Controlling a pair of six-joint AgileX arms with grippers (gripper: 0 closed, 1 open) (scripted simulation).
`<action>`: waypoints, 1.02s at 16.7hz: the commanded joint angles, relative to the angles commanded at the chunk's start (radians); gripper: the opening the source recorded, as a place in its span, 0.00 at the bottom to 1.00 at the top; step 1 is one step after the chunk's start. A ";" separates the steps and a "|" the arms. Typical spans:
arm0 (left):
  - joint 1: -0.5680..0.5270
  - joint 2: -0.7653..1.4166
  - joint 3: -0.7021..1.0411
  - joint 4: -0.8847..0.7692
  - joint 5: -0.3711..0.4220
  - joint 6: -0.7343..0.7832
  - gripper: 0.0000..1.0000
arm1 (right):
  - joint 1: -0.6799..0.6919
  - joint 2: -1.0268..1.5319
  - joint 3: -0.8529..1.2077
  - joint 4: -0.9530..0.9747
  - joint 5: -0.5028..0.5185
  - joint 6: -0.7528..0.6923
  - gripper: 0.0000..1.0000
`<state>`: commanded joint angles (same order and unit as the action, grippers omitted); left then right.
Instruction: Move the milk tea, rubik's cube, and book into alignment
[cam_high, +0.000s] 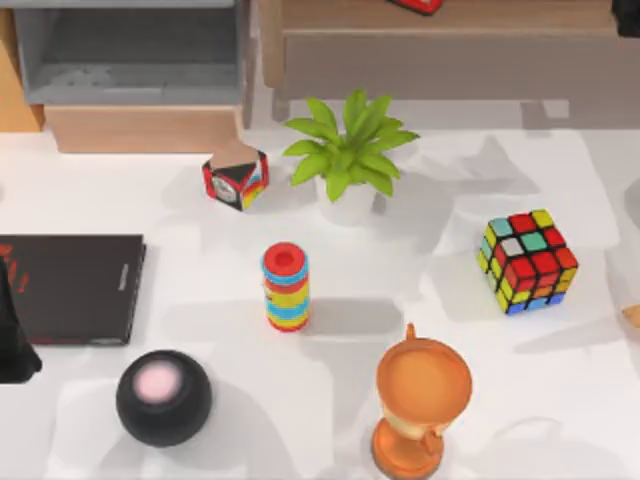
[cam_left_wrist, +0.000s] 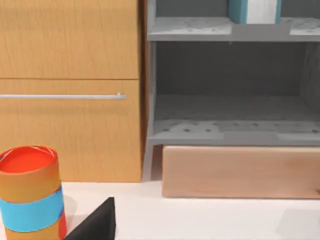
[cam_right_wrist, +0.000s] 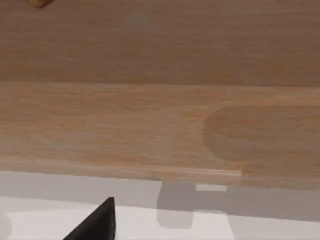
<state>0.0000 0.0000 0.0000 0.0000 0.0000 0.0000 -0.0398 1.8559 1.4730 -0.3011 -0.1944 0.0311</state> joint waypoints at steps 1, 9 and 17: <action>0.000 0.000 0.000 0.000 0.000 0.000 1.00 | 0.041 0.020 0.047 -0.118 0.023 0.004 1.00; 0.000 0.000 0.000 0.000 0.000 0.000 1.00 | 0.313 0.168 0.244 -0.823 0.170 0.038 1.00; 0.000 0.000 0.000 0.000 0.000 0.000 1.00 | 0.368 0.190 0.246 -0.943 0.196 0.047 1.00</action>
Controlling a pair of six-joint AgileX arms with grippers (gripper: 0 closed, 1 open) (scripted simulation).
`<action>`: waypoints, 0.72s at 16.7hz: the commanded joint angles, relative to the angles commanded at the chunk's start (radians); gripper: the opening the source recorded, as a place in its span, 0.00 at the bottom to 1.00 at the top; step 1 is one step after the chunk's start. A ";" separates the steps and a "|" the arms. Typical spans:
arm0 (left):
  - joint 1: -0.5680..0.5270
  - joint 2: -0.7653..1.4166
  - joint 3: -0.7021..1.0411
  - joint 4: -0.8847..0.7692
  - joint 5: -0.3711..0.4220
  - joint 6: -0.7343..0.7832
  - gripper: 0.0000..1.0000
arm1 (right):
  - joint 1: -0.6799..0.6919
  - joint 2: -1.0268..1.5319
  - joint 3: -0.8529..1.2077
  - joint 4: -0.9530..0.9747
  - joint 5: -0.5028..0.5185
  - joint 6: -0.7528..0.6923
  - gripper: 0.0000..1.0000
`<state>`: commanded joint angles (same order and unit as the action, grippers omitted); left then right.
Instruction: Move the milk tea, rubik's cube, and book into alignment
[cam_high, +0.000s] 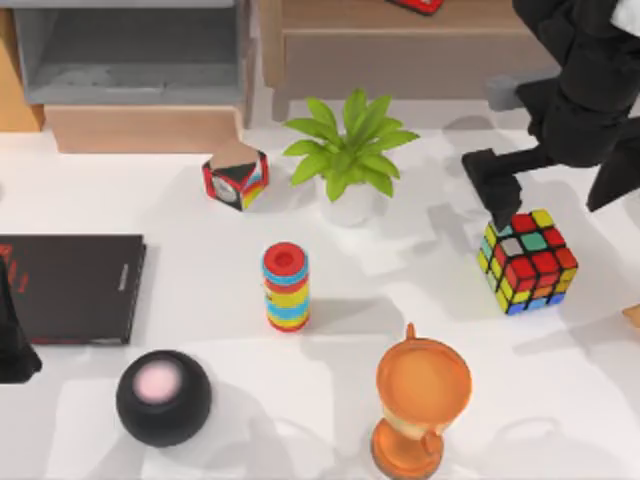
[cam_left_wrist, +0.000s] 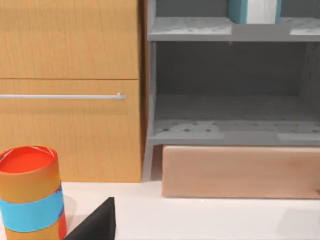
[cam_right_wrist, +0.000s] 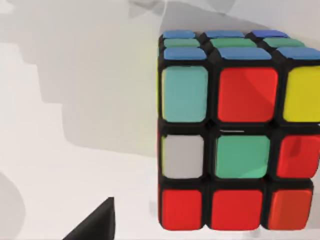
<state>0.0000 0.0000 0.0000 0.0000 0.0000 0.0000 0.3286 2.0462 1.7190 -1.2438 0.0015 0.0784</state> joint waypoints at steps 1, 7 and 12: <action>0.000 0.000 0.000 0.000 0.000 0.000 1.00 | -0.004 -0.004 -0.001 0.002 -0.002 -0.001 1.00; 0.000 0.000 0.000 0.000 0.000 0.000 1.00 | 0.000 0.025 -0.098 0.122 0.000 0.000 1.00; 0.000 0.000 0.000 0.000 0.000 0.000 1.00 | 0.002 0.047 -0.172 0.218 0.000 0.002 1.00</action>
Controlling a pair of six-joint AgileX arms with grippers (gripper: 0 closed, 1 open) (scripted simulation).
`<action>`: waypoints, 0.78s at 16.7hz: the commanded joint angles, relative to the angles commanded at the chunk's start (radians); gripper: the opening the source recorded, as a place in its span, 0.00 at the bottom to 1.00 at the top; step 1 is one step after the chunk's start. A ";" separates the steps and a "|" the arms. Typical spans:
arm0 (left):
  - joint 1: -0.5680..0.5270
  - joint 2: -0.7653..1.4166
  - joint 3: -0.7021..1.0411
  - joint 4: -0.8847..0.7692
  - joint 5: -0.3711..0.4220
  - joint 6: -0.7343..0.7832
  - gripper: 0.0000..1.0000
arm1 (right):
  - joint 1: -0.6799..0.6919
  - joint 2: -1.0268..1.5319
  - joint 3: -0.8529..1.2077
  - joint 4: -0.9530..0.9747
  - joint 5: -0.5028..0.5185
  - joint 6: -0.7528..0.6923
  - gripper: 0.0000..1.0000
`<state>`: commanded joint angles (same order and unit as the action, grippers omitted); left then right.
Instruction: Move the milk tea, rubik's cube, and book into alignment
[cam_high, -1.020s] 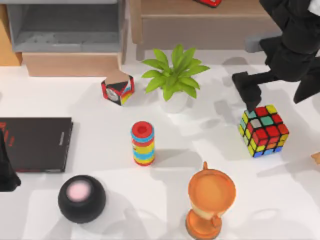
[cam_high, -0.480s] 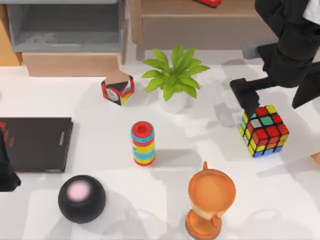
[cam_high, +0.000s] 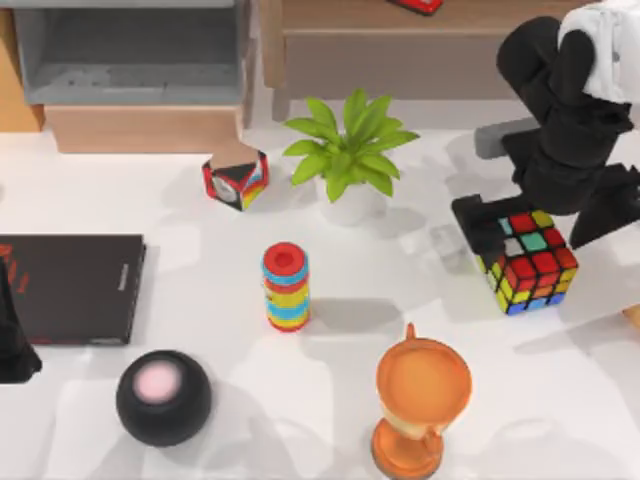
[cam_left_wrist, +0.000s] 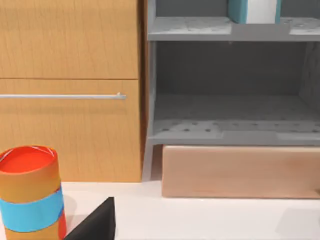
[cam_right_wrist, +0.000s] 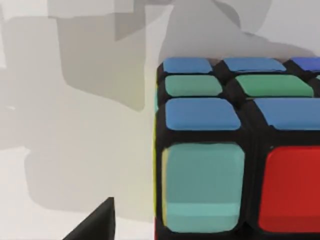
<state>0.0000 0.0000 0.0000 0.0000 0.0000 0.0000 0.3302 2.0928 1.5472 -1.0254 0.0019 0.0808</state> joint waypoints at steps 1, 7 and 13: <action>0.000 0.000 0.000 0.000 0.000 0.000 1.00 | 0.000 0.000 0.000 0.000 0.000 0.000 1.00; 0.000 0.000 0.000 0.000 0.000 0.000 1.00 | 0.000 0.000 0.000 0.000 0.000 0.000 0.70; 0.000 0.000 0.000 0.000 0.000 0.000 1.00 | 0.000 0.000 0.000 0.000 0.000 0.000 0.25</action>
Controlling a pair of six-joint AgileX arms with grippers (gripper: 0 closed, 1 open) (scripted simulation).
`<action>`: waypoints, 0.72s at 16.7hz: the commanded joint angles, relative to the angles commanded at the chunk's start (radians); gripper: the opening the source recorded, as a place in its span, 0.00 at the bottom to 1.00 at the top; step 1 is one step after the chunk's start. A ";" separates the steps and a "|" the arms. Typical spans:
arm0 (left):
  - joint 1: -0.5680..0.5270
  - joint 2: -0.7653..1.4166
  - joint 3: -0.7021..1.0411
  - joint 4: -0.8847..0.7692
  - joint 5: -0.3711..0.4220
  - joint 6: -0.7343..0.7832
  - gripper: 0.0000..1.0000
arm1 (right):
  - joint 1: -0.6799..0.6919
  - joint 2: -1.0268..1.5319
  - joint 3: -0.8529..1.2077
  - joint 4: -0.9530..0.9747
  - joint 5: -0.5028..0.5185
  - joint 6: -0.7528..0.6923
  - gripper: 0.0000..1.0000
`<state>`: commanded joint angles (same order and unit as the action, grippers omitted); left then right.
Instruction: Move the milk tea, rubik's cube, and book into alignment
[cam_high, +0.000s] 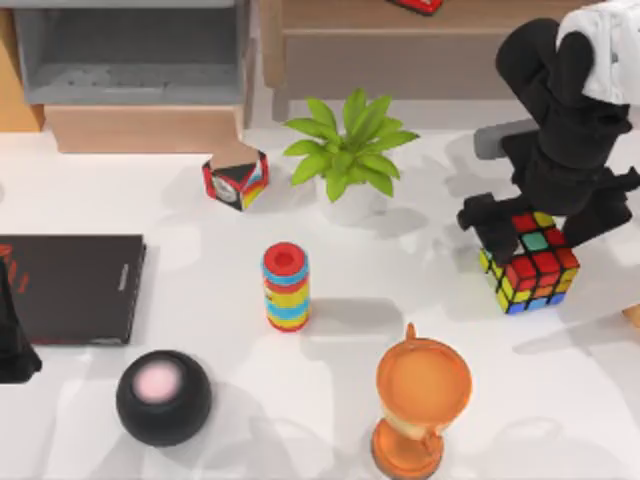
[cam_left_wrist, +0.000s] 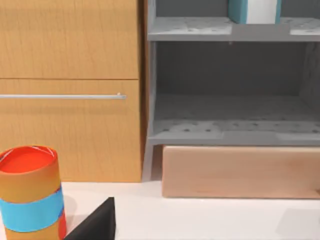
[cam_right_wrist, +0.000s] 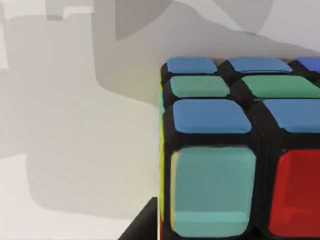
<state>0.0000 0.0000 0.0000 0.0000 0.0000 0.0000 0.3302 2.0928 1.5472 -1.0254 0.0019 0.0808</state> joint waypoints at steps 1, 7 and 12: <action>0.000 0.000 0.000 0.000 0.000 0.000 1.00 | 0.000 0.000 0.000 0.000 0.000 0.000 0.17; 0.000 0.000 0.000 0.000 0.000 0.000 1.00 | 0.000 0.000 0.000 0.000 0.000 0.000 0.00; 0.000 0.000 0.000 0.000 0.000 0.000 1.00 | -0.003 -0.002 0.001 0.000 0.001 0.001 0.00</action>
<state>0.0000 0.0000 0.0000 0.0000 0.0000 0.0000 0.3276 2.0907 1.5479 -1.0257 0.0026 0.0816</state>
